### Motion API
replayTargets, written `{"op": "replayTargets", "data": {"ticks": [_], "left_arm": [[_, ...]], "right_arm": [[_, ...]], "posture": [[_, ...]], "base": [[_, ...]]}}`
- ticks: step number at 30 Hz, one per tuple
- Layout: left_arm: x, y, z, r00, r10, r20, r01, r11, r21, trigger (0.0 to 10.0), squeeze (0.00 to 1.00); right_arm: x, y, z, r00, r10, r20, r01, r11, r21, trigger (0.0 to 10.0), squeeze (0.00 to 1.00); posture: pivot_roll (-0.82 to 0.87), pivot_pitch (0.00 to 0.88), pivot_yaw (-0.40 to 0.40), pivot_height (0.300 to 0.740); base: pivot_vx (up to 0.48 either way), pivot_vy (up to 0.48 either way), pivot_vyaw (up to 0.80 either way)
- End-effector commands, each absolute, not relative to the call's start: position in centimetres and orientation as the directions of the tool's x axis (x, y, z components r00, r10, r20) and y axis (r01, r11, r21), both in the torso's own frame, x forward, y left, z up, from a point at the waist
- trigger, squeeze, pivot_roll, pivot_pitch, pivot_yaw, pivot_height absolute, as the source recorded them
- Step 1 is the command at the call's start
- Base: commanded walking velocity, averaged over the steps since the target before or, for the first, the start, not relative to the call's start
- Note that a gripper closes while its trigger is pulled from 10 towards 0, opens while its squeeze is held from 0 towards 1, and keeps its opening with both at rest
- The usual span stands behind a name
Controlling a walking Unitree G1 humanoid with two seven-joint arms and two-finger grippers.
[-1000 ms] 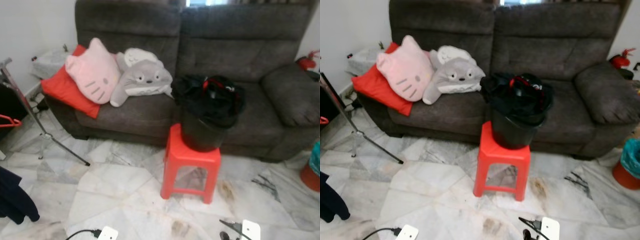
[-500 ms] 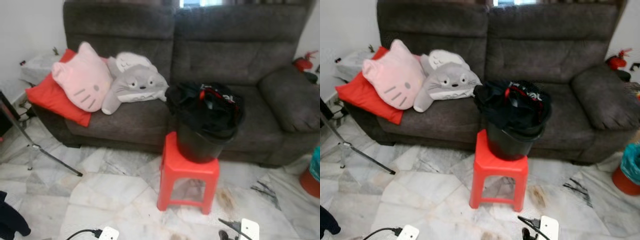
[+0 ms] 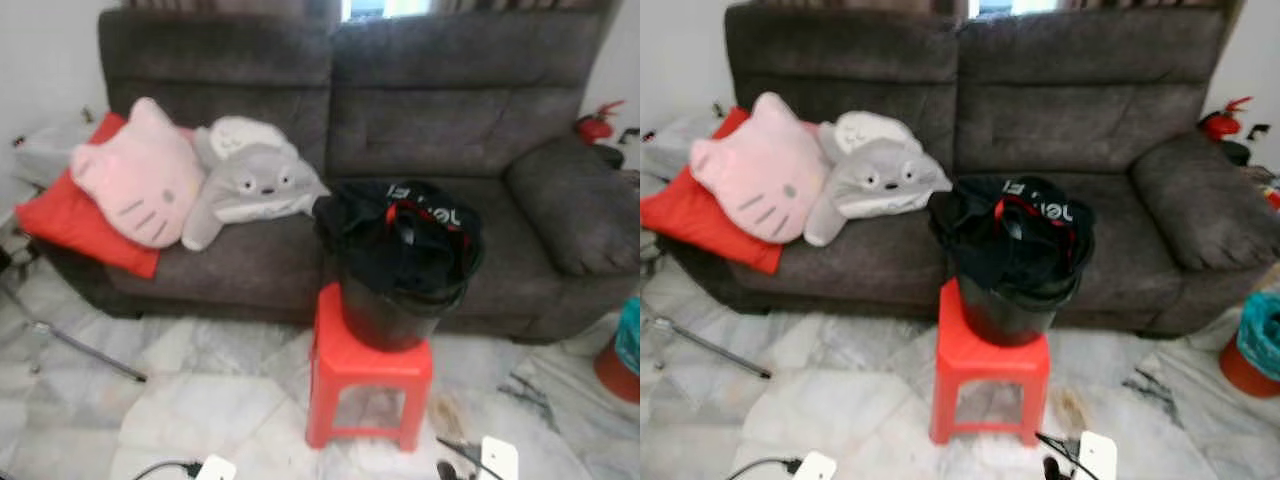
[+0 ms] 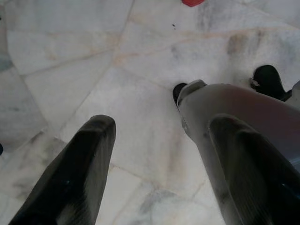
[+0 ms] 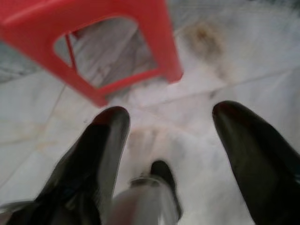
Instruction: Hang hanger
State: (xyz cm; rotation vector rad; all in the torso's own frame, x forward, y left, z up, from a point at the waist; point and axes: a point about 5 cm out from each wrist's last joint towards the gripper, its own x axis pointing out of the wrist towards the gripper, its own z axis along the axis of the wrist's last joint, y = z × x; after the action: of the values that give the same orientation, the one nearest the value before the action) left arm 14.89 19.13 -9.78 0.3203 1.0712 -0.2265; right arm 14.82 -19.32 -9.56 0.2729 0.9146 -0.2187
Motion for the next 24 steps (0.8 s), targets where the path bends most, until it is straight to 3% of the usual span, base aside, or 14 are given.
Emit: {"op": "replayTargets", "data": {"ticks": [1,9,24], "left_arm": [[14.2,19.2,-10.1,0.433,-0.028,-0.901,0.353,0.925,0.141,10.0,0.00],[14.4,19.2,-10.0,0.436,-0.029,-0.900,0.351,0.926,0.140,10.0,0.00],[14.7,19.0,-9.9,0.435,-0.029,-0.900,0.358,0.923,0.144,10.0,0.00]], "right_arm": [[14.9,-19.6,-9.5,0.595,-0.084,-0.799,0.311,0.941,0.132,10.0,0.00],[15.3,-19.7,-9.3,0.608,-0.092,-0.789,0.321,0.937,0.138,10.0,0.00],[17.2,-19.8,-8.4,0.664,-0.087,-0.743,0.285,0.948,0.144,10.0,0.00]], "posture": [[-0.12,0.000,0.002,0.740],[-0.13,0.000,0.006,0.740],[-0.15,0.000,0.015,0.740]], "base": [[0.285,0.000,0.00],[0.277,0.000,0.00],[0.000,0.000,0.00]]}}
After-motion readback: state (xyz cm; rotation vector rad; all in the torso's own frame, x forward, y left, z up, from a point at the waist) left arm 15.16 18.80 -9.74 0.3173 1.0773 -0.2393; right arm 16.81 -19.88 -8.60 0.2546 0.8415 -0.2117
